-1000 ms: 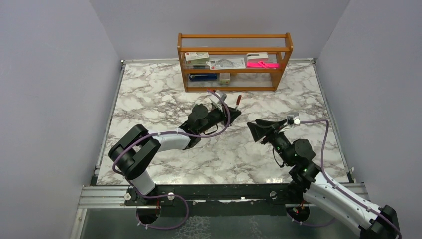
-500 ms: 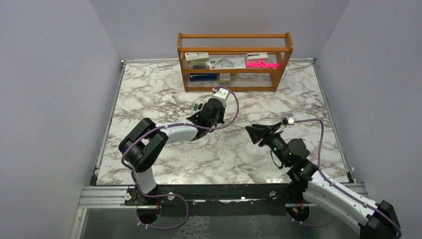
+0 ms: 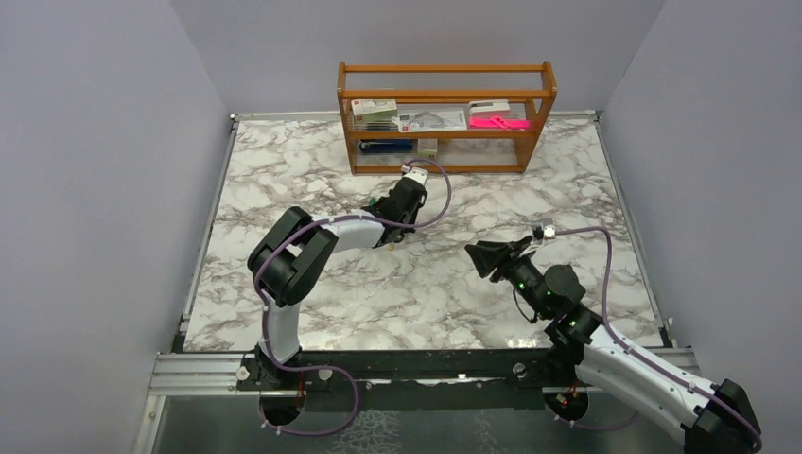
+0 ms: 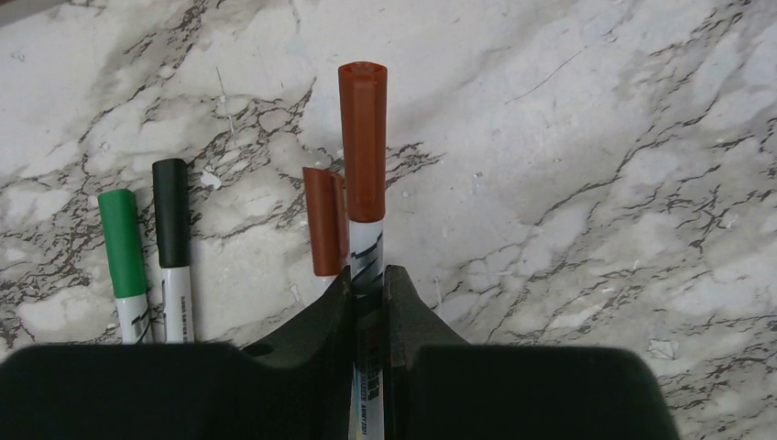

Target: Insert the pens into the pen caps

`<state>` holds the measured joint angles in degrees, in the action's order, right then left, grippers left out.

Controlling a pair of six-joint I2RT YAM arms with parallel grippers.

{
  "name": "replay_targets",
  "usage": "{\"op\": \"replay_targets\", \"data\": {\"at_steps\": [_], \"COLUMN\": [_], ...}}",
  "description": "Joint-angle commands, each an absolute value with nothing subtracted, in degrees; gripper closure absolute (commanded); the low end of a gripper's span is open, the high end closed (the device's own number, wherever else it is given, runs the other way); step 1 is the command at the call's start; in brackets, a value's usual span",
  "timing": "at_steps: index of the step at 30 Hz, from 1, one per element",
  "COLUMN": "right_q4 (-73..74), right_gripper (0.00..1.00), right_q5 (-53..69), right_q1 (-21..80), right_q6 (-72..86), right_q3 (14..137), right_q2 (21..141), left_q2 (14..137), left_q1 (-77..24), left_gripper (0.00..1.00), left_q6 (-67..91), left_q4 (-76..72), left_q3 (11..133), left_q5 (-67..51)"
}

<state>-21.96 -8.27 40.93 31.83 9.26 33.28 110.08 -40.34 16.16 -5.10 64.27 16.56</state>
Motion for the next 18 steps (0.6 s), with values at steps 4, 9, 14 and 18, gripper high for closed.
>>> {"op": "replay_targets", "data": {"at_steps": [4, 9, 14, 18], "right_q4": [-22.42, -23.36, -23.47, -23.27], "right_gripper": [0.6, 0.6, 0.6, 0.6], "right_q5": [-6.8, -6.47, -6.5, -6.76], "right_q1": [41.22, 41.23, 41.22, 41.23], "right_q6": [31.64, 31.69, 31.5, 31.47], "right_q3": [9.67, 9.67, 9.76, 9.53], "right_q2": [34.5, 35.56, 35.77, 35.77], "left_q2": [111.41, 110.69, 110.52, 109.67], "left_q1": [-40.25, -40.25, -40.08, -40.08], "left_gripper": [0.82, 0.7, 0.54, 0.54], "left_q6": [16.61, 16.62, 16.51, 16.83], "left_q4": [-2.7, -3.05, -2.74, -2.98], "left_q3": [65.81, 65.98, 66.02, 65.41], "left_q5": [16.84, 16.22, 16.73, 17.51]}}
